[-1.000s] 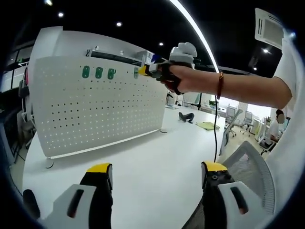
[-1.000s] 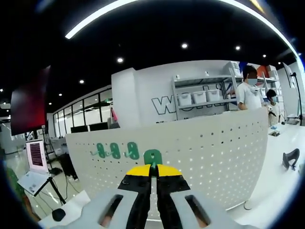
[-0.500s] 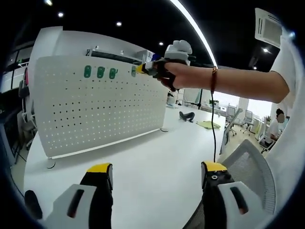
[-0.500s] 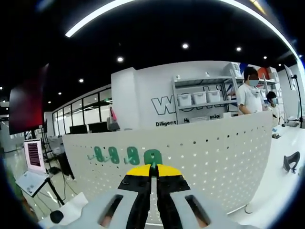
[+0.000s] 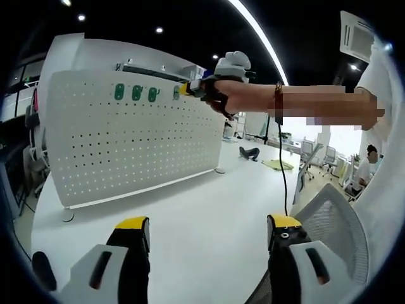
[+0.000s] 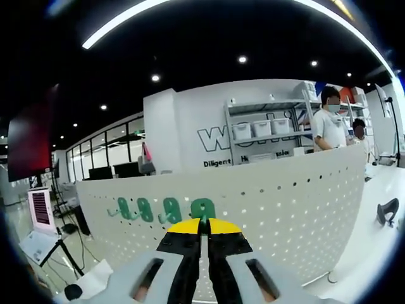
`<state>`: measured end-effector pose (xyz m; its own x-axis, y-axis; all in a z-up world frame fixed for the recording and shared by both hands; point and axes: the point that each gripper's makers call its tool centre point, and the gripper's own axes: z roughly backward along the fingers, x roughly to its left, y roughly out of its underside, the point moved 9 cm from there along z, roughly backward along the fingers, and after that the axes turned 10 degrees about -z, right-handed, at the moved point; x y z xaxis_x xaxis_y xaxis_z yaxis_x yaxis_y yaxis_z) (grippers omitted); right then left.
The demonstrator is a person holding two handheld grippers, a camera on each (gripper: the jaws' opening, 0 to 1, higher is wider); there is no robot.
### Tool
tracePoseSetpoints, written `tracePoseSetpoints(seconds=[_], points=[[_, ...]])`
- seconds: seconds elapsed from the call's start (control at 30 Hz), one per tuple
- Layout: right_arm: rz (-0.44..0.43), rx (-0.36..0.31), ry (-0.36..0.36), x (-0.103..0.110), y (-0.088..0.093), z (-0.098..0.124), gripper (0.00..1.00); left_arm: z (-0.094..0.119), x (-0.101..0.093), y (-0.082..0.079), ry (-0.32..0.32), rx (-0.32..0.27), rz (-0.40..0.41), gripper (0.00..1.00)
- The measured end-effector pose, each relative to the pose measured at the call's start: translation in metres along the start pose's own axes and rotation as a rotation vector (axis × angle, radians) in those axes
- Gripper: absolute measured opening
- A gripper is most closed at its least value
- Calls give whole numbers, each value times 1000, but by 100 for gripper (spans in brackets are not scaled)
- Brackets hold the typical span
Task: Insert the hook assembly into the mounting plate slot until the hook locks in place.
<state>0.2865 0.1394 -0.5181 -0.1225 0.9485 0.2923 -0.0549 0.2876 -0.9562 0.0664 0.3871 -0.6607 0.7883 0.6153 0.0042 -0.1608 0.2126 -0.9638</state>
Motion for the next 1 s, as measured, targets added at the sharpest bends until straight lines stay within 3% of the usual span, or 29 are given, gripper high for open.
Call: tracePoseSetpoints(seconds=[1.0], points=[[-1,-6,30,-2,-1,-30,1,4,11,4,-9,14,3,78]])
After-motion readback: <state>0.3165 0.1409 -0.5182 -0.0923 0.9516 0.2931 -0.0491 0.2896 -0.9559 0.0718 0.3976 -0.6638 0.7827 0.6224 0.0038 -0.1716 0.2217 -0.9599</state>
